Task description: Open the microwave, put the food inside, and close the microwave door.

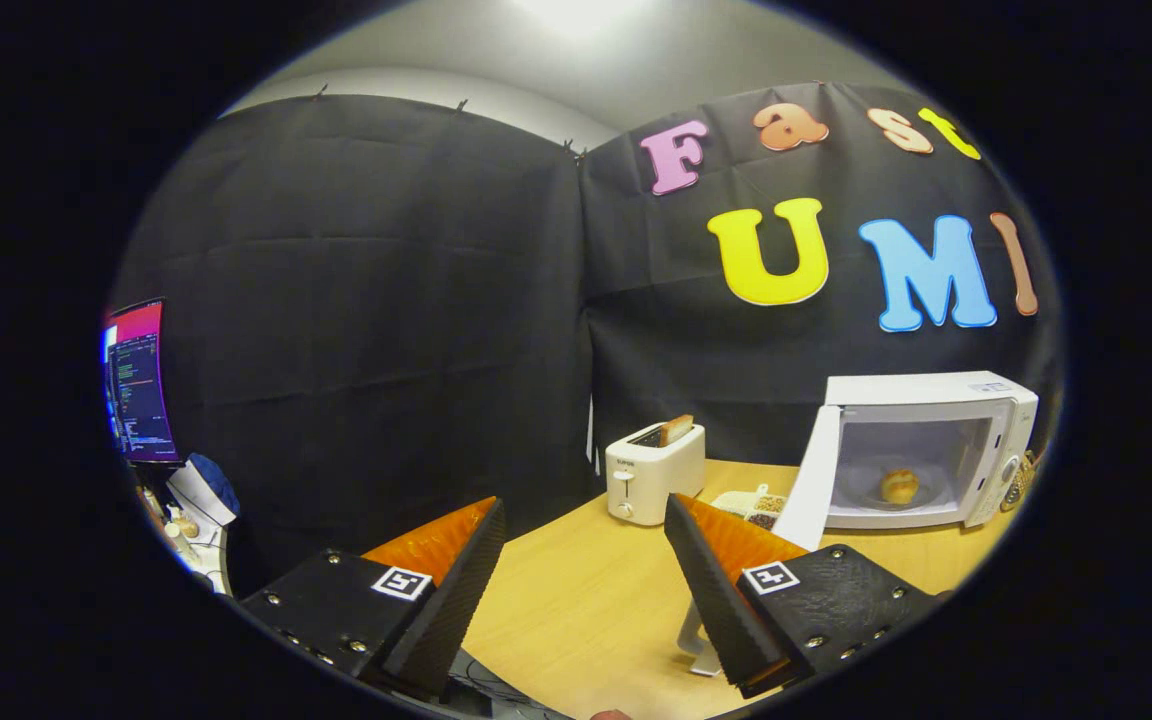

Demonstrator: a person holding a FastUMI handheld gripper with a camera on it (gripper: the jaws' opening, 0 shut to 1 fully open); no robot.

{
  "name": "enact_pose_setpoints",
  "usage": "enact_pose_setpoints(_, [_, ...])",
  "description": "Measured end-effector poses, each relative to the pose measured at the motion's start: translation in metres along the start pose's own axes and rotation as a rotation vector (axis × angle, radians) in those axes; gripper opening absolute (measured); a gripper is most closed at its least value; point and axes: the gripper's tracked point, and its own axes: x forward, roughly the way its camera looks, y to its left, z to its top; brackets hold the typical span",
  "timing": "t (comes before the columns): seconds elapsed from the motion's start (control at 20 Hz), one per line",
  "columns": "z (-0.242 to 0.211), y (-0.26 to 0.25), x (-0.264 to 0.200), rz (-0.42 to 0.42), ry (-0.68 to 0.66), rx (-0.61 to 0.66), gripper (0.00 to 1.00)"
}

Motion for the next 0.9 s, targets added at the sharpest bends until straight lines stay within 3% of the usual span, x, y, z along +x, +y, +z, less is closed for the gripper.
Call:
enact_pose_setpoints(0.3, [-0.036,-0.016,0.027,0.018,0.107,-0.003,0.97])
enact_pose_setpoints(0.4, [-0.052,-0.022,0.033,0.013,0.161,-0.009,0.92])
enact_pose_setpoints(0.5, [-0.061,-0.03,0.035,-0.005,0.195,-0.023,0.77])
enact_pose_setpoints(0.6, [-0.066,-0.047,0.032,-0.049,0.206,-0.029,0.56])
enact_pose_setpoints(0.65, [-0.067,-0.053,0.032,-0.067,0.213,-0.022,0.35])
enact_pose_setpoints(0.7, [-0.067,-0.062,0.03,-0.102,0.212,-0.019,0.27])
enact_pose_setpoints(0.75, [-0.067,-0.062,0.026,-0.093,0.209,0.001,0.04])
enact_pose_setpoints(0.9, [-0.068,-0.07,0.019,-0.106,0.218,-0.009,0.01])
